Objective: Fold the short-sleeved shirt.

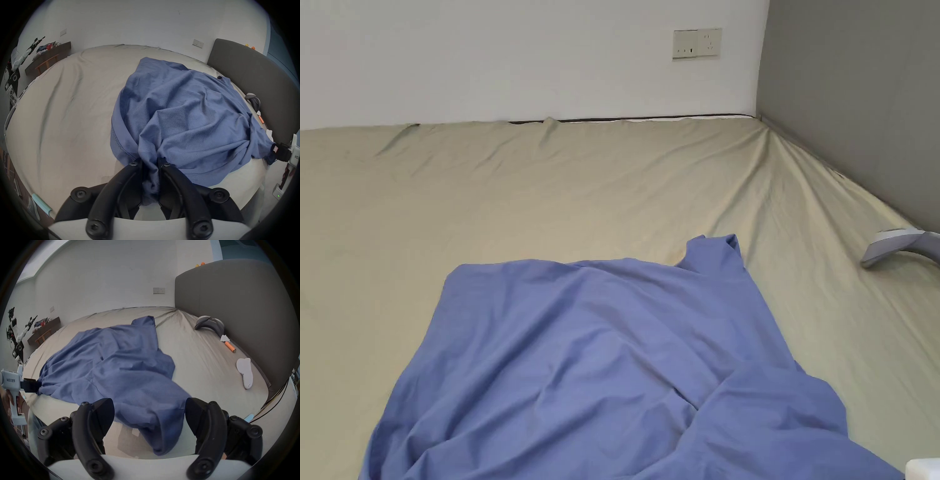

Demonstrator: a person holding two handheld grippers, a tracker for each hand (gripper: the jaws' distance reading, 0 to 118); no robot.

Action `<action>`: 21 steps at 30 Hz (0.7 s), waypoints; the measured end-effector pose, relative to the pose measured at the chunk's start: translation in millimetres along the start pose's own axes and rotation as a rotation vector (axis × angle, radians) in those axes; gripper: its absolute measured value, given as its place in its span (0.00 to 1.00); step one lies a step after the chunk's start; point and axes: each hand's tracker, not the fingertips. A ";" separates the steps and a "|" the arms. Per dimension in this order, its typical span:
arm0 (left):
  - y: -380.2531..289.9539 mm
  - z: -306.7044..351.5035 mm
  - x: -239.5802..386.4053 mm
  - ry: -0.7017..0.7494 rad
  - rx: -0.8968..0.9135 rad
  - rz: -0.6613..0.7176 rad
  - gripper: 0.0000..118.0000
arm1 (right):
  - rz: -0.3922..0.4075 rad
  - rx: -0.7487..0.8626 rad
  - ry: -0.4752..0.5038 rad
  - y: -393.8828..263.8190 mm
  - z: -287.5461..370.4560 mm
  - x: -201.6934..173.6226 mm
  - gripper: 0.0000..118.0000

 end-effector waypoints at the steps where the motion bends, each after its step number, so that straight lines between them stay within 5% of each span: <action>1: 0.6 -0.2 -1.5 -0.007 0.001 -0.004 0.11 | -0.015 0.001 0.009 -0.2 -4.4 0.9 0.79; 3: 3.2 1.4 -4.4 -0.022 -0.004 -0.007 0.10 | -0.029 -0.016 0.011 1.2 -12.1 2.4 0.65; 4: 7.1 1.8 -5.9 -0.032 -0.028 0.011 0.10 | -0.028 -0.030 0.011 0.0 -14.8 2.5 0.43; 5: 11.9 2.1 -7.8 -0.047 -0.056 0.051 0.10 | -0.032 -0.035 0.013 -1.9 -16.8 3.1 0.08; 13: 40.9 21.4 -26.7 -0.201 -0.007 0.243 0.09 | -0.160 0.084 0.090 16.7 -3.6 7.1 0.06; 15: 61.1 28.5 -23.6 -0.200 0.064 0.180 0.09 | -0.196 0.144 0.137 43.0 0.2 9.2 0.06; 21: 143.6 7.6 -22.9 -0.177 0.153 0.198 0.09 | -0.152 0.283 0.123 125.3 -49.9 9.6 0.06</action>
